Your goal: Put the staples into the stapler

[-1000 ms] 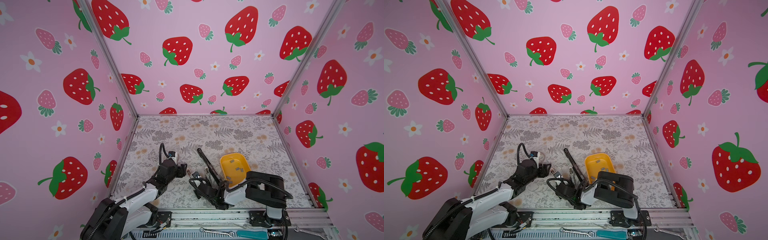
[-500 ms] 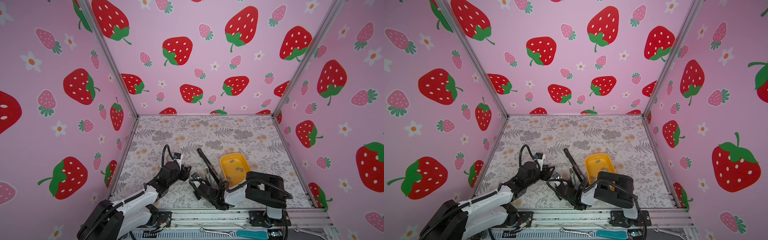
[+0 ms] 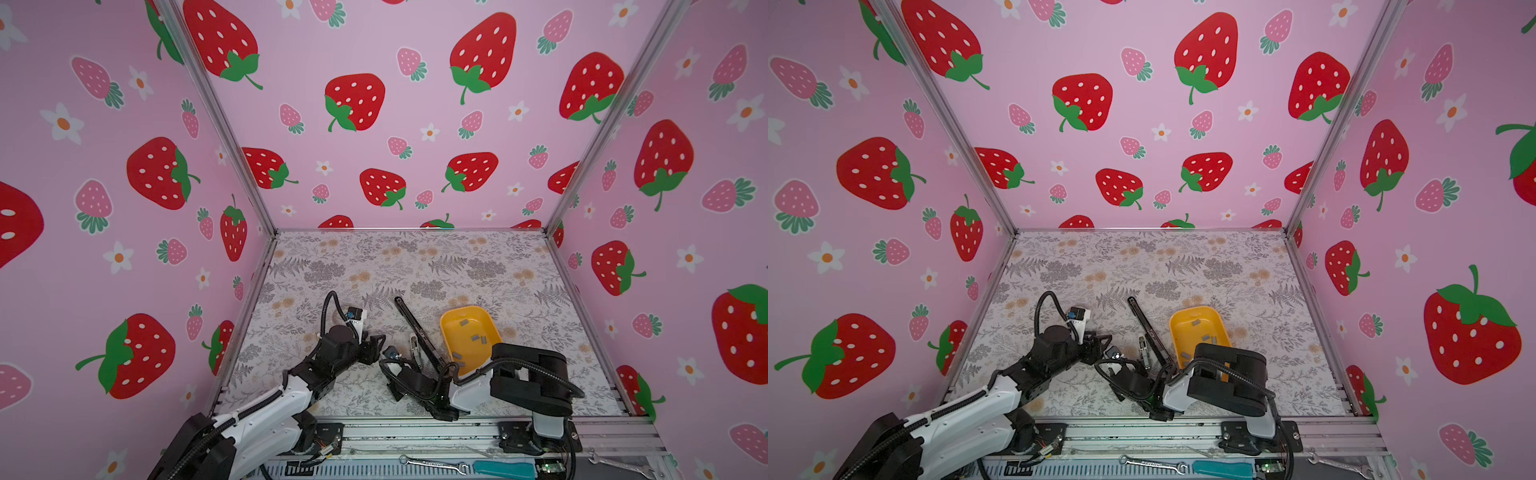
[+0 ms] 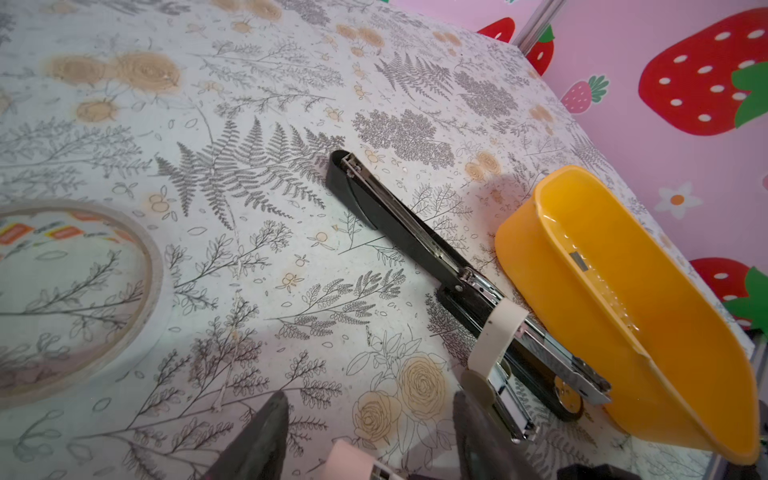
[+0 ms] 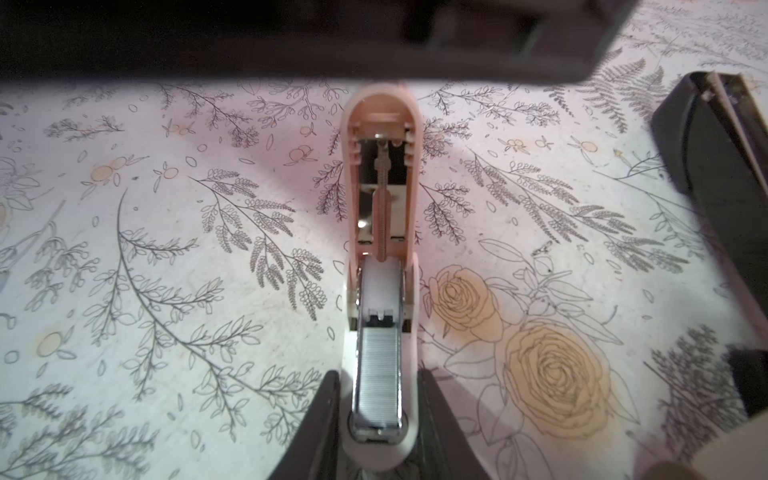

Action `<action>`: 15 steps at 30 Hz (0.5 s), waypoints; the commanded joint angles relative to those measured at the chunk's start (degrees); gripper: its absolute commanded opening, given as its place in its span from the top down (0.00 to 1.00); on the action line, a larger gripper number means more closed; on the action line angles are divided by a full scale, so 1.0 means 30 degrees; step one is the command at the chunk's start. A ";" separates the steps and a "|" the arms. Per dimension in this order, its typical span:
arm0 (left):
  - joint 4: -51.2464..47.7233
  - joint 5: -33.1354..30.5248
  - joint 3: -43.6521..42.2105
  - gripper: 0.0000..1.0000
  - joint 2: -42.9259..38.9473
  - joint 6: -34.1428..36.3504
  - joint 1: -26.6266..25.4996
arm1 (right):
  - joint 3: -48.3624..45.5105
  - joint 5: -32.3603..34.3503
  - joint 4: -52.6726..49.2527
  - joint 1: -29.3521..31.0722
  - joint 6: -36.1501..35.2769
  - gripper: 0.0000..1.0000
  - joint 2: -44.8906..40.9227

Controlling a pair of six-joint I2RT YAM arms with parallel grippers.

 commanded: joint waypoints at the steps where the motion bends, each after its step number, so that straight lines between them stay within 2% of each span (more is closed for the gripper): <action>1: -0.2659 -0.2088 0.1049 0.33 -0.0775 -0.0916 0.0096 | -0.0394 -0.0454 0.0058 -0.0053 0.0228 0.80 0.0644; 4: -0.3746 -0.2448 0.1291 0.33 -0.1214 -0.1599 0.0999 | -0.0569 -0.0503 0.0322 -0.0054 0.0306 0.81 0.0589; 11: -0.3125 -0.1584 0.0417 0.33 -0.1359 -0.2192 0.3811 | -0.1362 0.0128 0.0320 -0.0048 0.0539 0.82 -0.0319; 15: -0.1864 -0.1103 0.0434 0.34 0.0347 -0.2069 0.3893 | -0.1555 0.0124 0.0559 -0.0055 0.0625 0.82 -0.0591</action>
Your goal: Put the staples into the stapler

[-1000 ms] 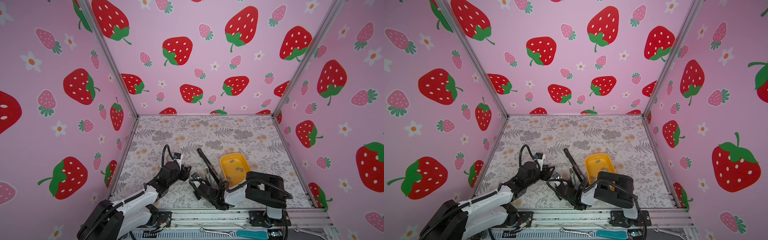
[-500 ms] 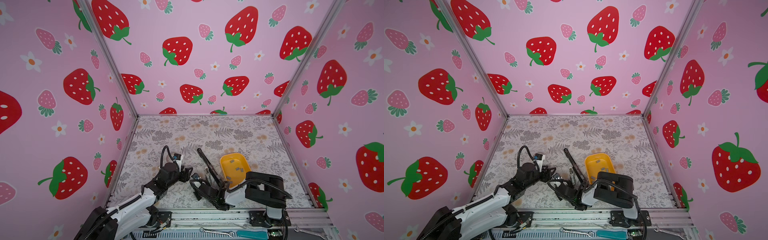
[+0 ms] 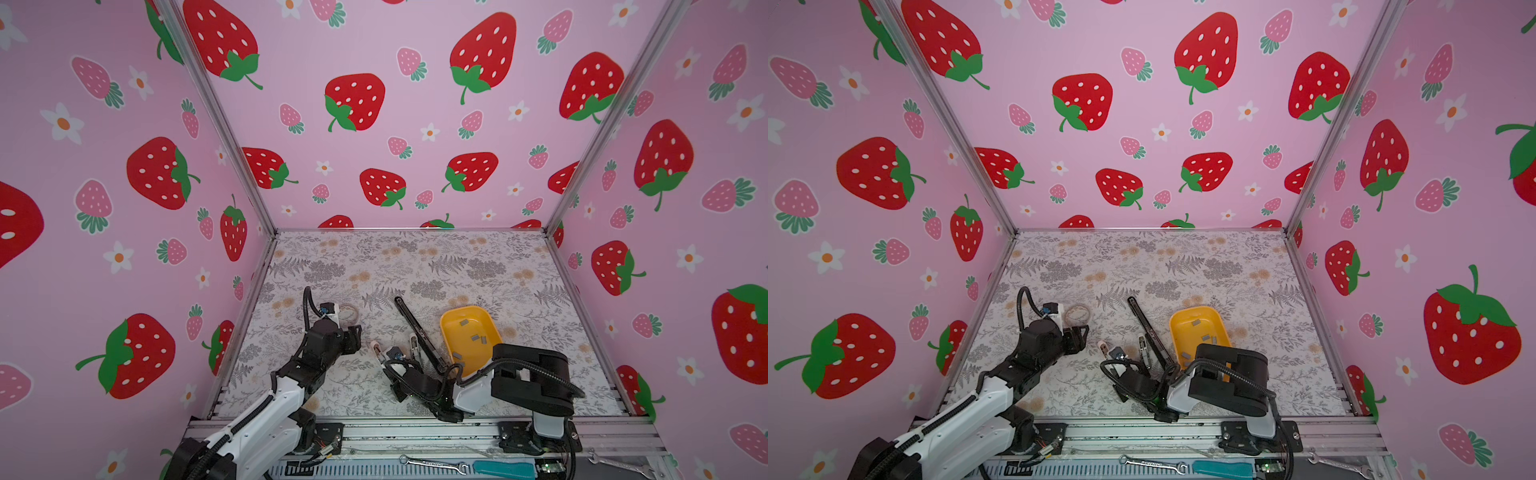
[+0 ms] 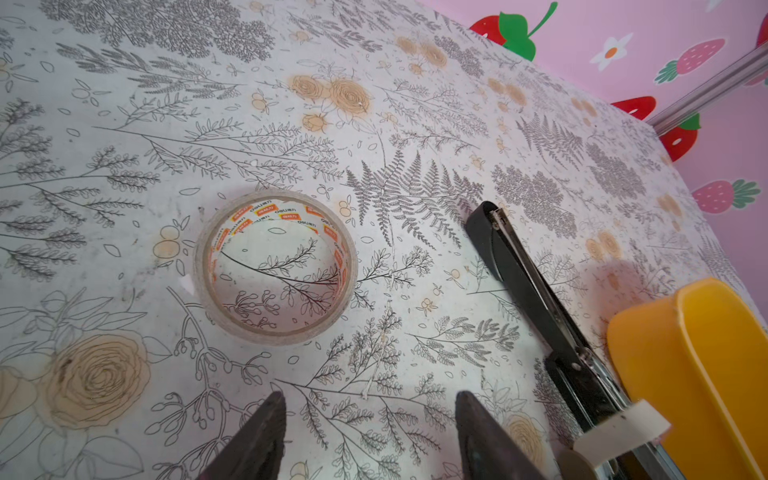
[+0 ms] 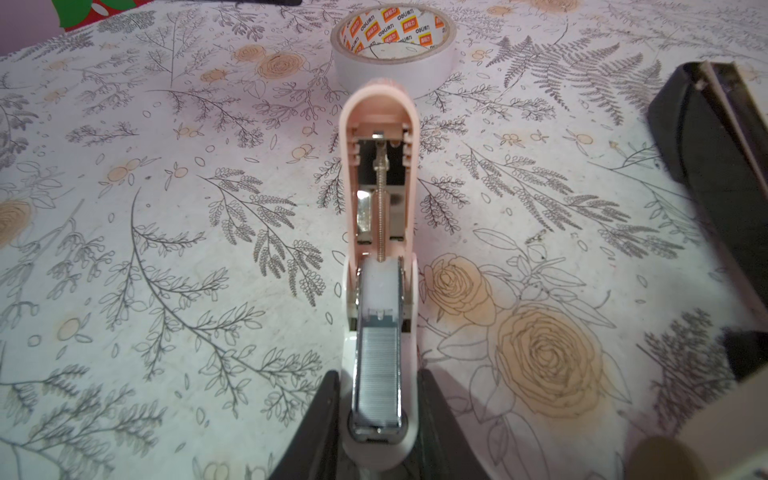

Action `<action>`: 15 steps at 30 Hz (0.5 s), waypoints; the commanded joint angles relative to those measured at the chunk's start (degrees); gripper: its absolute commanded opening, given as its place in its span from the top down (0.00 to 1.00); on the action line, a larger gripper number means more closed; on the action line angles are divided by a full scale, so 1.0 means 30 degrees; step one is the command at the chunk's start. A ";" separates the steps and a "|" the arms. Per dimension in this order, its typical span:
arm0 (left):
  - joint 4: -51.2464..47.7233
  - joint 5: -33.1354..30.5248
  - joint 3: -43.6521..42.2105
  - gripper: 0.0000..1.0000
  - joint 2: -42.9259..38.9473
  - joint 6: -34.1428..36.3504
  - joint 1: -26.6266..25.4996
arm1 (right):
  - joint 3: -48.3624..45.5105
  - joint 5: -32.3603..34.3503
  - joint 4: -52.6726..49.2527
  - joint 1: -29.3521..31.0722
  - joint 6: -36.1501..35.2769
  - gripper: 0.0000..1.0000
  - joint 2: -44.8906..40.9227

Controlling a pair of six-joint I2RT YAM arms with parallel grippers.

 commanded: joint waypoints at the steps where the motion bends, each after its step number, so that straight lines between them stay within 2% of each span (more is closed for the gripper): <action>1: 0.1295 0.0678 -0.0030 0.34 0.1362 -0.0241 0.0056 | -0.0467 0.0120 -0.0612 0.0033 0.0381 0.82 -0.0284; 7: 0.3852 0.1387 -0.0199 0.35 0.3877 0.0502 -0.0496 | -0.0419 -0.0260 -0.0530 0.0023 0.0559 0.83 -0.0182; 15: 0.4370 0.0847 0.0937 0.38 0.6094 0.1357 -0.2673 | -0.0137 -0.0152 -0.0521 0.0020 0.0663 0.83 -0.0157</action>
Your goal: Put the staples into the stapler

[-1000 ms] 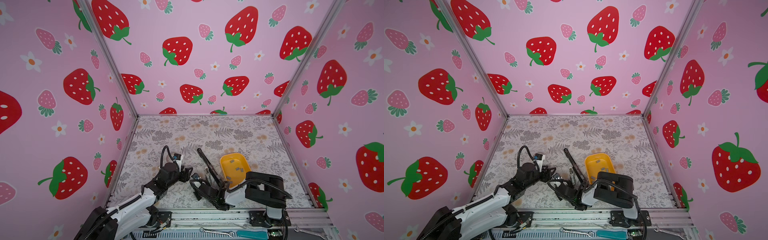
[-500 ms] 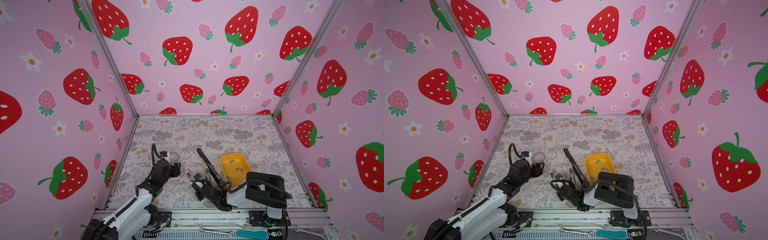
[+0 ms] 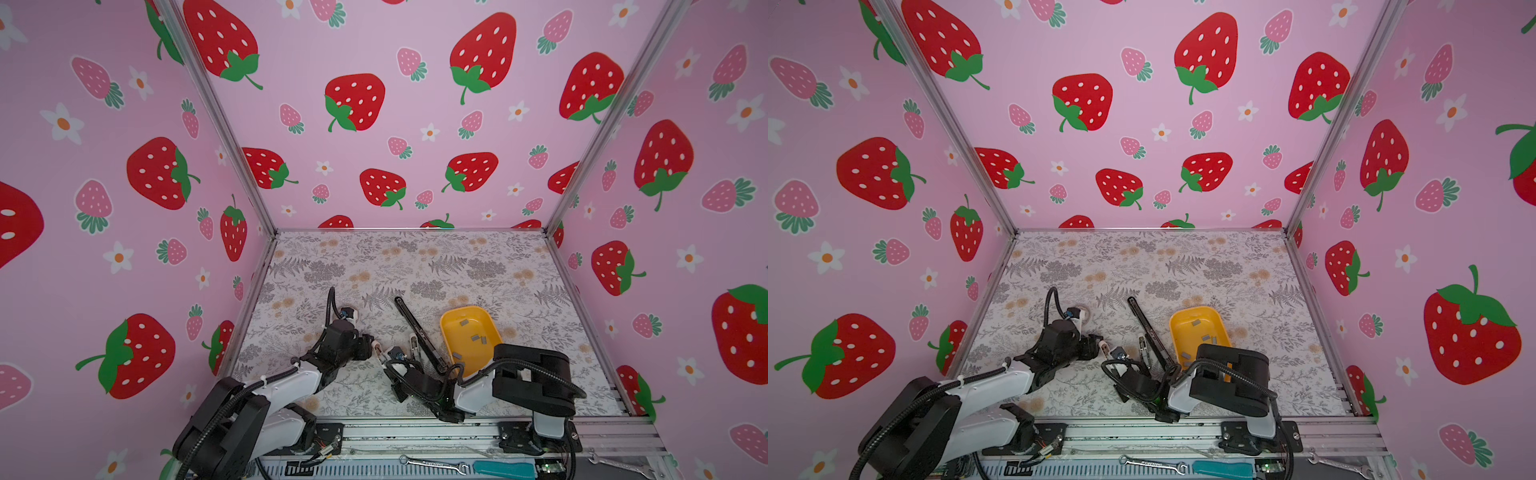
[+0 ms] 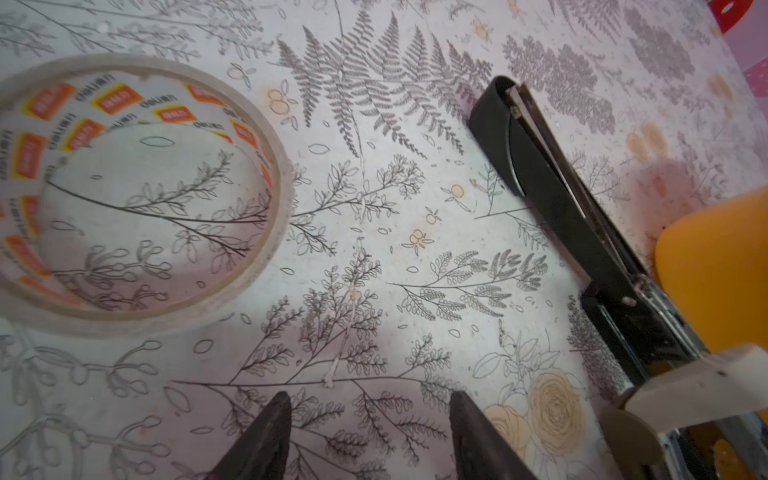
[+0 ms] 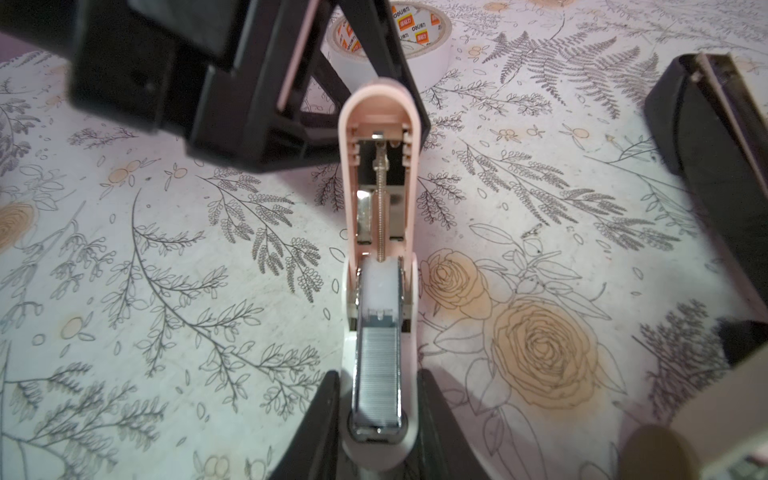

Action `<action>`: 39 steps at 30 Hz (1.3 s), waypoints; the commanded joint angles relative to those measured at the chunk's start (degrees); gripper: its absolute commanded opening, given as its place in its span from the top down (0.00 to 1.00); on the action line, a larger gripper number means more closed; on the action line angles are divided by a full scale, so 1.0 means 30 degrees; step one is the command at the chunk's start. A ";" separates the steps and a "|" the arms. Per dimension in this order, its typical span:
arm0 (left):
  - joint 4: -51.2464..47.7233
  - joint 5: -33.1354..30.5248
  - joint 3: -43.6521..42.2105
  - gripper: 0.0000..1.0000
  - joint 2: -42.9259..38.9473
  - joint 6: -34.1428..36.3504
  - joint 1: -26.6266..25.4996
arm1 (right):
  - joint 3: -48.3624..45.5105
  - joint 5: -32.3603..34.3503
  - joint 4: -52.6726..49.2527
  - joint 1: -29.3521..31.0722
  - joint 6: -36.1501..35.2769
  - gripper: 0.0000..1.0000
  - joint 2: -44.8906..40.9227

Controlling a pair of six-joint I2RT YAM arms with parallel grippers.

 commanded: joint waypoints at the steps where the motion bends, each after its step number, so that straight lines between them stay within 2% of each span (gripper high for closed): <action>1: 0.0901 -0.0495 0.0955 0.38 0.0105 0.0605 -0.0926 | -0.0031 -0.0088 -0.0561 0.0021 0.0461 0.83 -0.0076; 5: 0.0420 -0.1637 0.0758 0.38 -0.0760 0.0912 -0.1700 | -0.0030 0.0310 -0.0704 -0.0011 0.0816 0.83 -0.0038; 10: 0.0945 -0.1282 -0.0010 0.38 -0.2262 0.1718 -0.2474 | -0.0270 0.0477 -0.0707 -0.0068 0.1263 0.83 -0.0193; 15: 0.0391 -0.2077 -0.0099 0.38 -0.3152 0.2494 -0.4099 | -0.0808 0.0270 -0.0157 -0.0046 0.1603 0.83 -0.0562; 19: 0.0901 -0.2169 -0.0363 0.38 -0.3192 0.2918 -0.4892 | -0.0872 0.0200 -0.0174 -0.0069 0.1698 0.82 -0.0582; 24: 0.1414 -0.2147 -0.0373 0.37 -0.2245 0.3698 -0.5095 | -0.0677 0.0248 -0.0320 -0.0064 0.1672 0.82 -0.0481; 30: 0.1927 -0.2324 0.0171 0.37 -0.0574 0.4408 -0.5571 | -0.0426 0.0316 -0.0815 -0.0041 0.1418 0.75 -0.0886; 39: 0.1981 -0.3510 0.0069 0.37 -0.0664 0.4807 -0.5965 | -0.0767 0.0765 -0.1438 -0.0041 0.0989 0.60 -0.2443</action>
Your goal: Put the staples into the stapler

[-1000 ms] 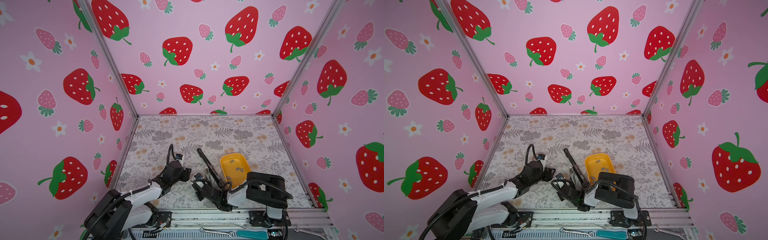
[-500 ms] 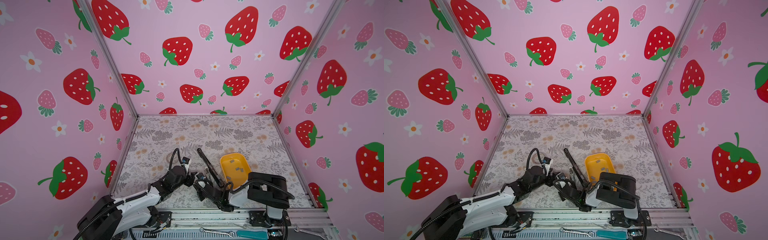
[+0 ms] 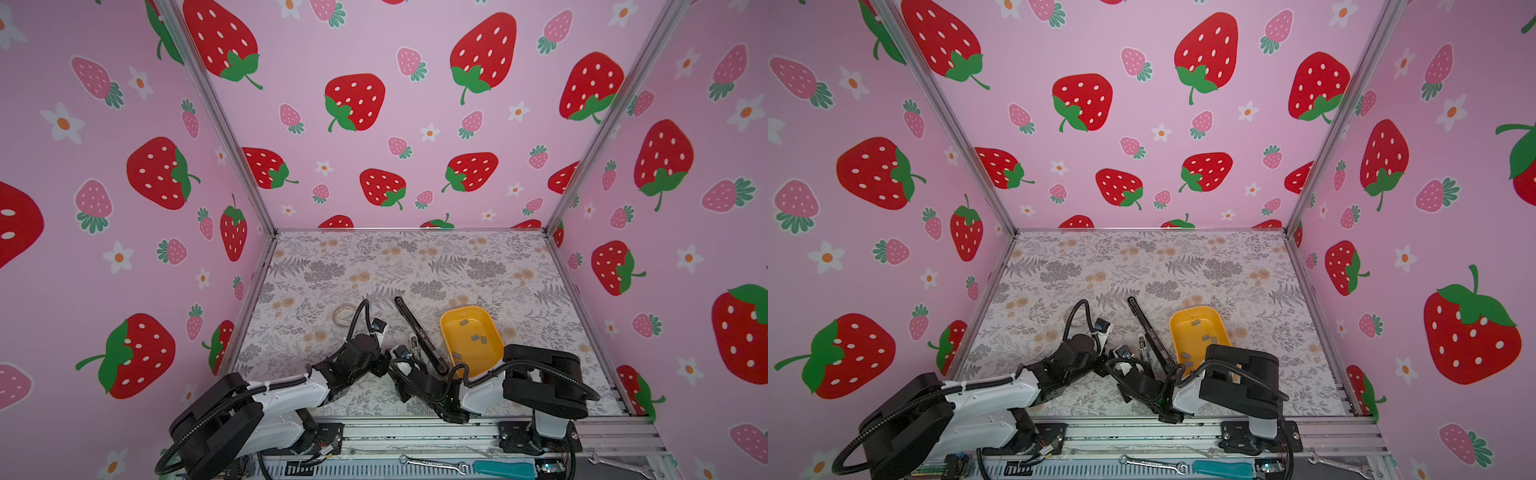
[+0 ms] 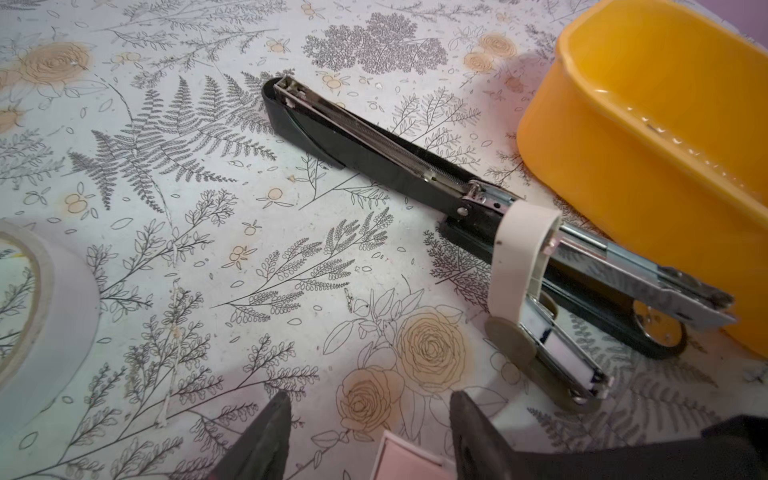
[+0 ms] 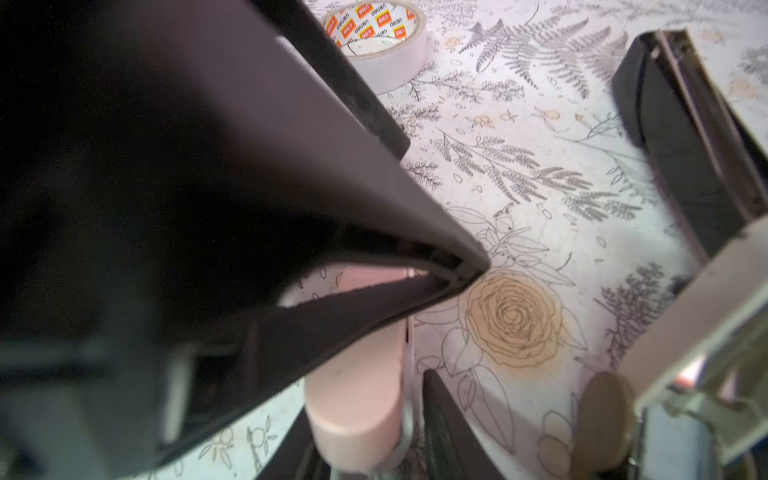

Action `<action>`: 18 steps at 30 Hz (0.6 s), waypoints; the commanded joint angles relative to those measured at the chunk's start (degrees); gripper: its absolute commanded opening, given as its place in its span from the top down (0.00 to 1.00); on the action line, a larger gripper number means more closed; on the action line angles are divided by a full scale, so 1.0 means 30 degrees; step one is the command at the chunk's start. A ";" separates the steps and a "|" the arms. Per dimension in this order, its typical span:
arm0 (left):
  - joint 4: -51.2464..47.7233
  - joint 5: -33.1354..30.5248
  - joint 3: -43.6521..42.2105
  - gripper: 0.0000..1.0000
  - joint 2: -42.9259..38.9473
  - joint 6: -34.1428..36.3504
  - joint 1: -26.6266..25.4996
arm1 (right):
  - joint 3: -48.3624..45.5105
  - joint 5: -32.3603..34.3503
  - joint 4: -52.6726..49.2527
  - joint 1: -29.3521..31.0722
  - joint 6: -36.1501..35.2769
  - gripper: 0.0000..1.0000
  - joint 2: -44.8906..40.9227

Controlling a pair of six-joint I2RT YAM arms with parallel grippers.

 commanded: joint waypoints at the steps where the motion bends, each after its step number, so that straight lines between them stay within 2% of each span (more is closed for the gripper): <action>1: 0.0315 -0.0438 0.0398 0.37 -0.0116 0.0486 -0.0070 | -0.0235 0.0485 -0.0331 -0.0030 -0.0262 0.59 -0.1138; 4: 0.0314 -0.0374 0.0461 0.37 -0.0103 0.0598 -0.0077 | -0.0577 0.0546 -0.0594 -0.0012 -0.0373 0.55 -0.2144; 7: 0.0480 -0.0675 0.0405 0.37 -0.0048 0.0657 -0.0122 | -0.0908 0.0625 -0.0911 0.0033 -0.0502 0.55 -0.3244; 13: 0.0923 -0.0724 0.0405 0.37 0.0349 0.0808 -0.0099 | -0.1183 0.0659 -0.1136 0.0079 -0.0639 0.67 -0.4615; 18: 0.1317 -0.1031 0.0181 0.38 0.0316 0.0844 -0.0099 | -0.0447 0.0187 -0.1139 0.0078 -0.0723 0.74 -0.3916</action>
